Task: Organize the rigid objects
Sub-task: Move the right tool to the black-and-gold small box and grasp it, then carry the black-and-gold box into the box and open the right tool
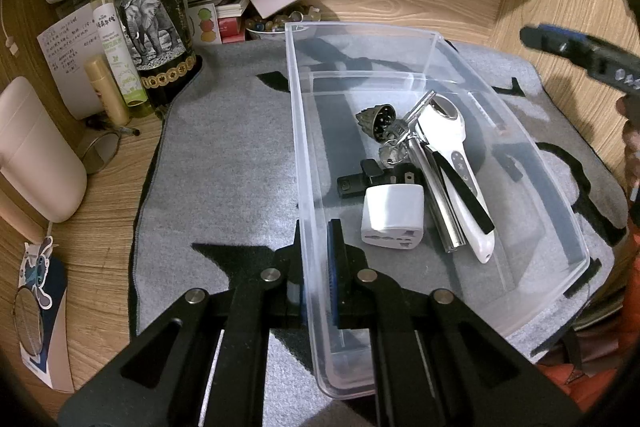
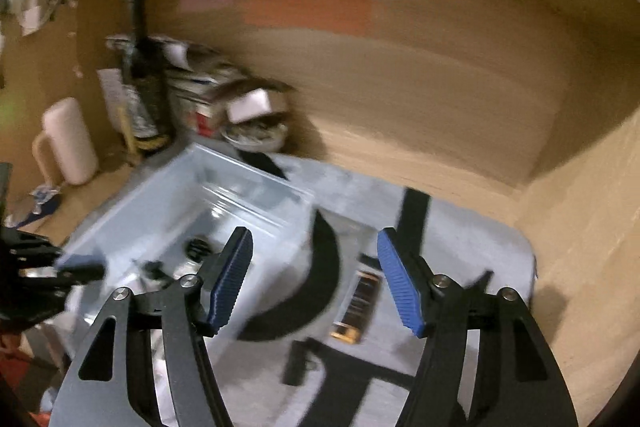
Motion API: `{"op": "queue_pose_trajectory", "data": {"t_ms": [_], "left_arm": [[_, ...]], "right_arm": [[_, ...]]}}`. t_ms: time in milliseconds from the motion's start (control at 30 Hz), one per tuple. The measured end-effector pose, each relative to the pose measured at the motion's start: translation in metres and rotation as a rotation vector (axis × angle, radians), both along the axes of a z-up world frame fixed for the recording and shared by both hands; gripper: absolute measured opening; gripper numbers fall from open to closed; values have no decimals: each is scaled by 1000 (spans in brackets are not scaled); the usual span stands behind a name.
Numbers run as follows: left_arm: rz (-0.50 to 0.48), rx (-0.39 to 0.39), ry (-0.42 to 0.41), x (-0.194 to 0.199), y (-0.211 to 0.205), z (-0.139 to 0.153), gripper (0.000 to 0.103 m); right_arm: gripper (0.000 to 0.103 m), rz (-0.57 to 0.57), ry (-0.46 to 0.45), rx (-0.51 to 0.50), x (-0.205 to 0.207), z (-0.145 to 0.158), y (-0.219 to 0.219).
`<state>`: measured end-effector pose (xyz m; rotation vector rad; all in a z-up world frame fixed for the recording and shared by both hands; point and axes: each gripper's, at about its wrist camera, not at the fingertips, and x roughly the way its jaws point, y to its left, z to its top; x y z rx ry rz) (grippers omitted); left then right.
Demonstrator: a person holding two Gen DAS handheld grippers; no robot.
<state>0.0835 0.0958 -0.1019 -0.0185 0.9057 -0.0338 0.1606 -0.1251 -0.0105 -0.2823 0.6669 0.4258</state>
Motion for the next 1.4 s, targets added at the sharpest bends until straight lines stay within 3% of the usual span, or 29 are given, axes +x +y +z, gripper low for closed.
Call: {"op": "queue_pose_trajectory", "data": {"t_ms": [333,567,633,667,733,833,1100,1400], "left_arm": [[0,-1,1,0,0,0,7],[-2,-3,1,1,0,1,7],[-1,-4,1,0,0,0,7],[-1,-3,1,0,0,0,7],[-1,-3,1,0,0,0,7],[-1,-2,1,0,0,0,7],[-2,-1,2,0,0,0,7],[-2,-2,1,0,-1,0,7]], "right_arm": [[62,-109,185,-32,43,-63,-27],[61,-134,261,-48,55,-92,-31],[50,-137,272,-54,58,-97,-31],[49,-133,280,-52,59,-100,-31],[34,-123,261,-57,56,-99,-29],[22,-103,256,-60,54,-97,-26],[22,-93,220,-54,42,-87,-29],[22,-57,122,-27,20,-50,-26]]}}
